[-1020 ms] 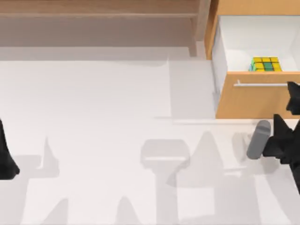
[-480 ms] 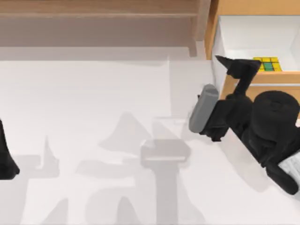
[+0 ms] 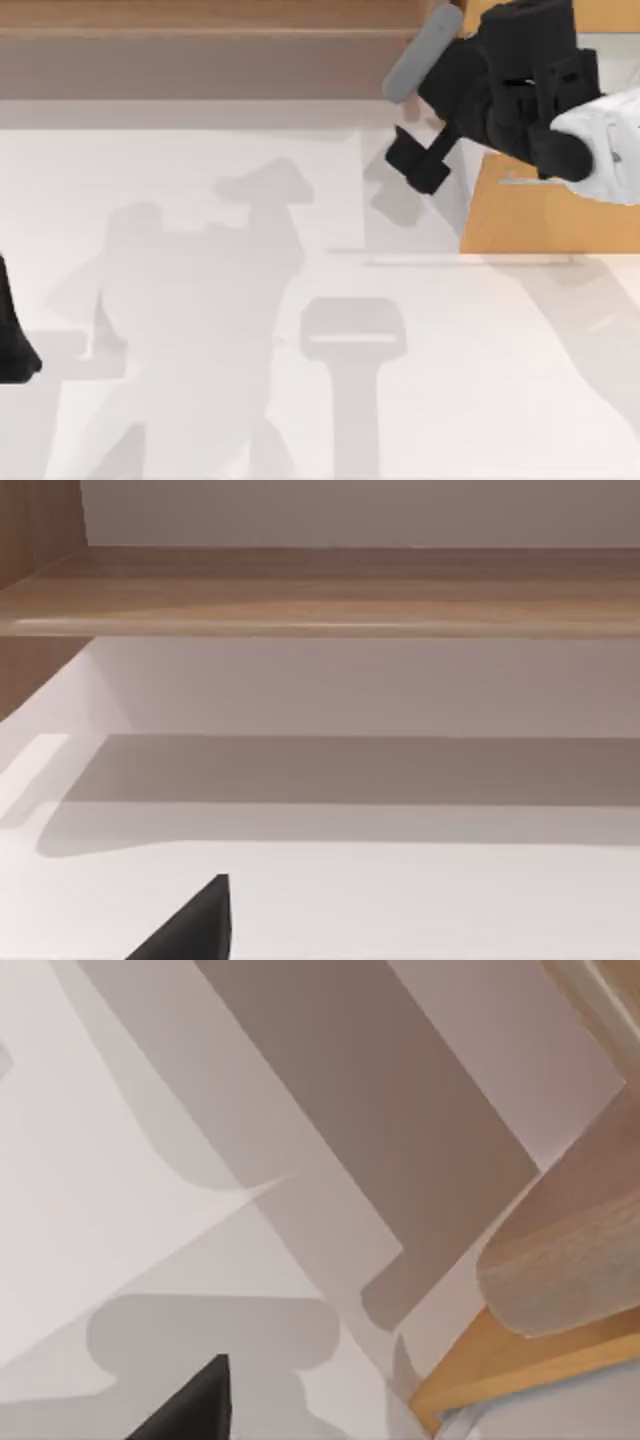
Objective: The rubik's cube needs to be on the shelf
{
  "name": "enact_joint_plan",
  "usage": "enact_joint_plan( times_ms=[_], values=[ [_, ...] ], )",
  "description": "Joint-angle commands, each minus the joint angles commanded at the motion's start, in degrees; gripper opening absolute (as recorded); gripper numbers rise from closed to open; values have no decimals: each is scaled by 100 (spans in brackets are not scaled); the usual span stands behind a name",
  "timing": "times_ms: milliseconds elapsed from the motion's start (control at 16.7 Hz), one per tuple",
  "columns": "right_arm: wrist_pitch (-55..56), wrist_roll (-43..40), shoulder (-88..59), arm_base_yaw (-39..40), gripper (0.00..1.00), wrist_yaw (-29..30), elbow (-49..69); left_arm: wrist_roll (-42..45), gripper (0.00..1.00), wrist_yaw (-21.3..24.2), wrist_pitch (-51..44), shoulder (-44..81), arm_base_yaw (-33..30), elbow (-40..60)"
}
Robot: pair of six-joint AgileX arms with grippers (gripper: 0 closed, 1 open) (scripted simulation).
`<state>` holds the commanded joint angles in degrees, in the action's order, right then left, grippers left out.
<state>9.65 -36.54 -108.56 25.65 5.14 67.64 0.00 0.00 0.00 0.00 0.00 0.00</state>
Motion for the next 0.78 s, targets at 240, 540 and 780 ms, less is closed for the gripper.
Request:
enact_joint_plan(
  times_ms=[240, 540, 780],
  values=[
    [-2928, 1448, -502, -591, 100, -164, 2052, 0, 100, 0, 0, 0, 0, 0],
    [-6139, 2962, -1404, -1263, 100, -294, 4409, 0, 100, 0, 0, 0, 0, 0],
    [-8009, 3845, -2256, -1611, 100, -358, 5854, 0, 100, 0, 0, 0, 0, 0]
  ],
)
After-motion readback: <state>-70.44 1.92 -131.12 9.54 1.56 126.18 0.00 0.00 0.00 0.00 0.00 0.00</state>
